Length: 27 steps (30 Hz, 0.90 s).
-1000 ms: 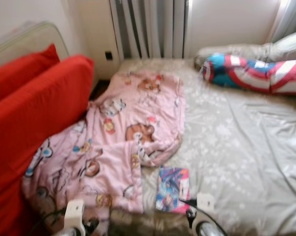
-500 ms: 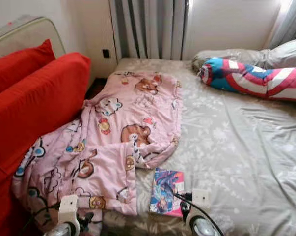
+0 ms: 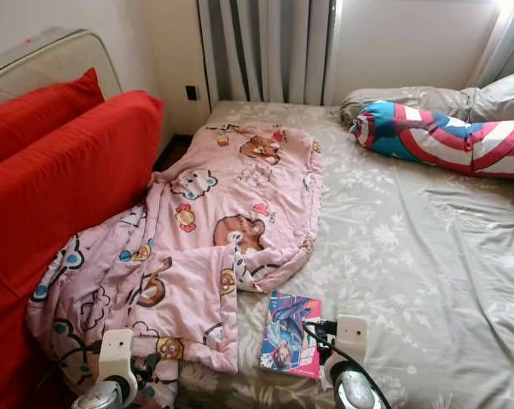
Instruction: Clean up the room
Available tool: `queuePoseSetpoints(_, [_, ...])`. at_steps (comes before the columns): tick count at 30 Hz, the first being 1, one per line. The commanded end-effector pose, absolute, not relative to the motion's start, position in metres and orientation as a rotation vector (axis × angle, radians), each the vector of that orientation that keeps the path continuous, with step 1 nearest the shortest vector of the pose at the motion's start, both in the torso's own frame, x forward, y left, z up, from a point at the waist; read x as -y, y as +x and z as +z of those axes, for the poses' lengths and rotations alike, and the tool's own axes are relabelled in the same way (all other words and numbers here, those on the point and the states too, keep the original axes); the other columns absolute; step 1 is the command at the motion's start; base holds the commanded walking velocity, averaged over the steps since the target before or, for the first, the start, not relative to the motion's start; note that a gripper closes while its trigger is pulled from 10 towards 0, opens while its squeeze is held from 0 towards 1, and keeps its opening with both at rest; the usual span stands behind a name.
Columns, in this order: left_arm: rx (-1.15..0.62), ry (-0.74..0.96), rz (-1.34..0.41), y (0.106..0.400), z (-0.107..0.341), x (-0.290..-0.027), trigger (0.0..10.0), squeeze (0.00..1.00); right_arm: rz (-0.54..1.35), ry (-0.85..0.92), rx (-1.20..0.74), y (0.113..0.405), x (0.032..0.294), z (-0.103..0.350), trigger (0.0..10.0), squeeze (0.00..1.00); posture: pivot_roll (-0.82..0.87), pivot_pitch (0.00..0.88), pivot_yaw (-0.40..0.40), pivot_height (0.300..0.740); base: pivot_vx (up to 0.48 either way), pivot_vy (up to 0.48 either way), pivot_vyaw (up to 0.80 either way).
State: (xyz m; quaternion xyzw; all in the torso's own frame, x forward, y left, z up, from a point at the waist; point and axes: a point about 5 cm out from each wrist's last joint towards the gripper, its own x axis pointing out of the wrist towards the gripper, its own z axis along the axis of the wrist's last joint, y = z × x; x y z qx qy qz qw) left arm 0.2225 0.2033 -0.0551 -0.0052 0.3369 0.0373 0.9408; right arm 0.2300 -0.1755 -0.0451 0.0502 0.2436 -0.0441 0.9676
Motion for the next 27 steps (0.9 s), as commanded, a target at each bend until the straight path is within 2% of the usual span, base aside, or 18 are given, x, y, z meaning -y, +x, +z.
queuePoseSetpoints(1, [-0.678, -0.012, 0.089, 0.222, -0.055, -0.207, 10.0, 0.0, -0.101, 0.105, -0.466, 0.23, 0.175, -0.044, 10.0, 0.0, 0.04, 0.0, 0.027, 0.74, 0.0, 0.0, 0.0])
queuePoseSetpoints(3, [-0.649, -0.045, 0.101, 0.223, -0.053, -0.207, 10.0, 0.0, -0.109, 0.115, -0.414, 0.236, 0.178, -0.037, 10.0, 0.0, 0.05, 0.0, 0.025, 0.74, 0.0, 0.0, 0.0])
queuePoseSetpoints(5, [-0.613, -0.057, 0.104, 0.224, -0.051, -0.207, 10.0, 0.0, -0.102, 0.078, -0.147, 0.287, 0.195, 0.018, 10.0, 0.0, 0.04, 0.0, 0.027, 0.74, 0.0, 0.0, 0.0])
queuePoseSetpoints(6, [-0.613, -0.057, 0.104, 0.224, -0.051, -0.207, 10.0, 0.0, -0.102, 0.078, -0.147, 0.287, 0.195, 0.018, 10.0, 0.0, 0.04, 0.0, 0.027, 0.74, 0.0, 0.0, 0.0])
queuePoseSetpoints(7, [-0.549, -0.062, 0.097, 0.234, -0.042, -0.206, 10.0, 0.0, -0.095, 0.071, -0.102, 0.295, 0.197, 0.029, 10.0, 0.0, 0.05, 0.0, 0.025, 0.74, 0.0, 0.0, 0.0])
queuePoseSetpoints(10, [-0.126, -0.011, 0.039, 0.31, 0.039, -0.201, 10.0, 0.0, -0.082, 0.067, -0.083, 0.299, 0.196, 0.033, 10.0, 0.0, 0.05, 0.0, 0.028, 0.74, 0.0, 0.0, 0.0])
queuePoseSetpoints(20, [0.006, 0.003, 0.044, 0.319, 0.061, -0.205, 10.0, 0.0, -0.085, 0.08, -0.088, 0.298, 0.198, 0.032, 10.0, 0.0, 0.03, 0.0, 0.046, 0.74, 0.0, 0.0, 0.0])
queuePoseSetpoints(27, [-0.037, 0.002, 0.038, 0.313, 0.052, -0.207, 10.0, 0.0, -0.099, 0.085, -0.11, 0.295, 0.2, 0.027, 10.0, 0.0, 0.02, 0.0, 0.06, 0.74, 0.0, 0.0, 0.0])
